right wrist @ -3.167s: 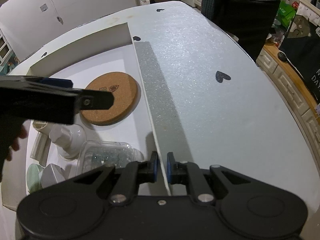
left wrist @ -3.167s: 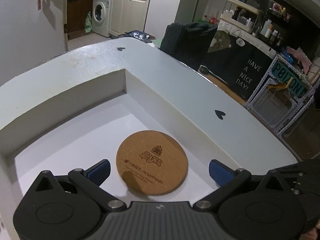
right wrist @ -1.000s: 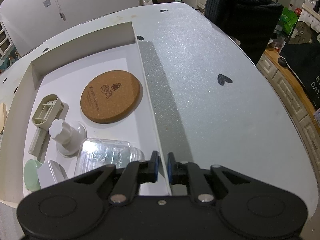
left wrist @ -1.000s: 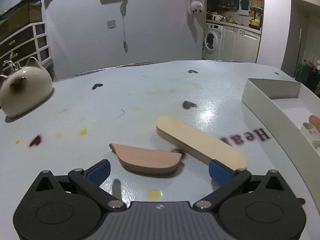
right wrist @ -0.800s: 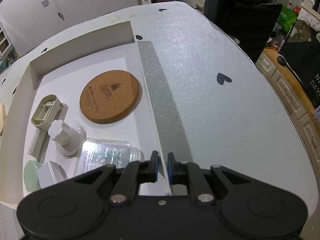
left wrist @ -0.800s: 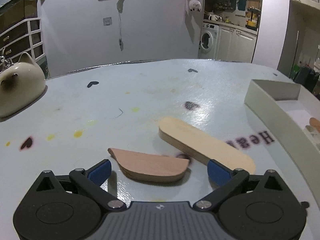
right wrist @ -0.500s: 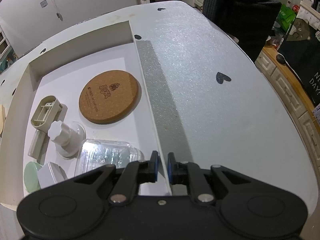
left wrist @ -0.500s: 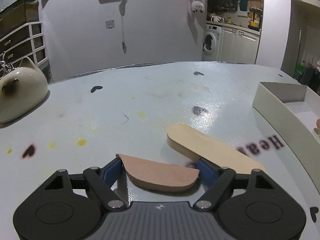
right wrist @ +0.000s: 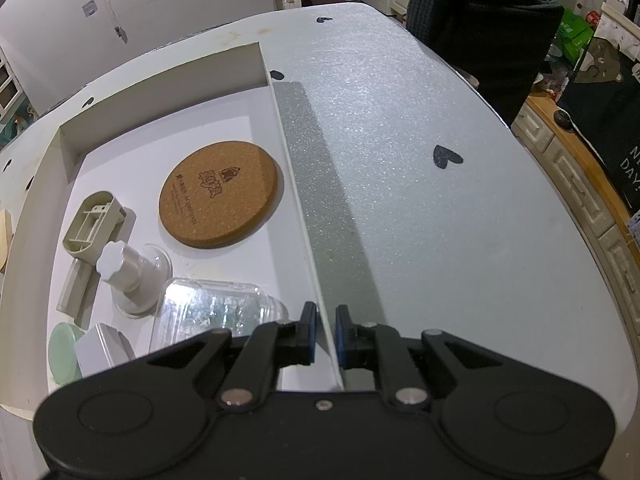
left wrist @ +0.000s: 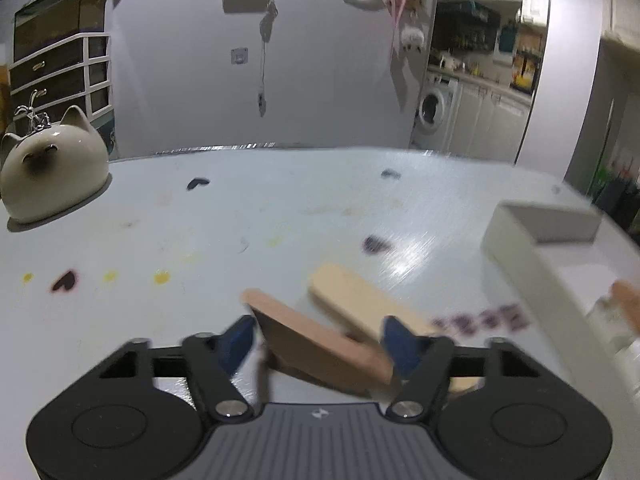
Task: Organize rigid objects
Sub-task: 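Grasp the pink boat-shaped wooden piece with the left tool, then lift the pink wooden piece and carry it over the tray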
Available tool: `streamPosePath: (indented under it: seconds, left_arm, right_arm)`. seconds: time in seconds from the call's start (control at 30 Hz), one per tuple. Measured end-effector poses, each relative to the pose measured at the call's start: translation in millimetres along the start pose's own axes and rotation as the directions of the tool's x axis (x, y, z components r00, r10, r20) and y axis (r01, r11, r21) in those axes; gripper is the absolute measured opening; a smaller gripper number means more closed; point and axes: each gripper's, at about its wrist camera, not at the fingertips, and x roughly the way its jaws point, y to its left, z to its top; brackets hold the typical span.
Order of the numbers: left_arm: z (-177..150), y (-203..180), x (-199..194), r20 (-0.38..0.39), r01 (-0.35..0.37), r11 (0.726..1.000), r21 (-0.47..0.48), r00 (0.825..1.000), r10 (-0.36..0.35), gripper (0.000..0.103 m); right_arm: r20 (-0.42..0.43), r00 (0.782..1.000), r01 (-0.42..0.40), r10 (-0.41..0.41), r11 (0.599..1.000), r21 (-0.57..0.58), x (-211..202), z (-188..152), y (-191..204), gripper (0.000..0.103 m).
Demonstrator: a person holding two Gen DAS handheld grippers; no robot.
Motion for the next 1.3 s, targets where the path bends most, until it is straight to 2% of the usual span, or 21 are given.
streamPosePath:
  seconds: [0.13,0.27,0.4,0.6,0.8,0.87,0.93,1.0,1.13,1.23,1.3]
  left_arm:
    - [13.6,-17.4,-11.3,0.032,0.035,0.999,0.010,0.999,-0.035,0.066]
    - [18.2,-32.3,-10.3,0.024,0.034,0.998,0.043,0.999,-0.035,0.066]
    - [10.2,-32.2,-6.1,-0.003,-0.011,0.999,0.044,1.000,0.011,0.068]
    - [-2.4,-17.4,-5.4,-0.056,-0.074,0.997,-0.023,0.996,0.072,0.065]
    - [2.2,-14.7,-3.3,-0.082,-0.049,0.979,-0.196,0.996,0.033,0.049]
    - [6.3,-16.2,1.9,-0.113,-0.072,0.967,-0.243,0.993,0.046,0.042]
    - [8.6,-15.3,7.7,-0.151,-0.112,0.949,-0.295,0.986,0.069,0.028]
    - [8.6,-11.1,11.3,-0.176,-0.143,0.929,-0.341,0.981,0.086,0.020]
    - [4.9,-2.3,6.2,-0.166,-0.143,0.904,-0.403,0.983,0.081,0.016]
    - [2.6,4.5,-3.7,-0.147,-0.111,0.881,-0.460,0.988,0.048,0.016]
    - [4.0,4.4,-10.9,-0.127,-0.095,0.877,-0.472,0.991,0.039,0.015]
  right_arm:
    - [0.002,1.000,-0.005,0.005,1.000,-0.003,-0.3,-0.7,-0.8,0.011]
    - [0.007,1.000,-0.012,0.012,1.000,-0.006,-1.1,-1.3,-1.9,0.011]
    - [0.011,1.000,-0.016,0.016,1.000,-0.004,-2.1,-2.5,-3.1,0.011]
    - [0.014,1.000,-0.023,0.023,1.000,-0.006,-3.1,-3.1,-4.4,0.011]
    - [0.017,1.000,-0.023,0.023,1.000,-0.004,-3.2,-2.9,-4.3,0.011]
    - [0.017,1.000,-0.023,0.023,1.000,-0.004,-3.2,-2.9,-4.4,0.011]
    - [0.017,1.000,-0.023,0.023,1.000,-0.003,-3.2,-2.8,-4.4,0.011]
    - [0.018,1.000,-0.023,0.023,1.000,-0.002,-3.2,-2.9,-4.1,0.011]
    - [0.021,1.000,-0.022,0.022,1.000,0.006,-3.6,-3.5,-4.4,0.011]
    - [0.024,0.999,-0.022,0.021,1.000,0.009,-3.8,-4.0,-4.7,0.011]
    - [0.023,1.000,-0.021,0.021,1.000,0.007,-4.0,-4.0,-4.7,0.011]
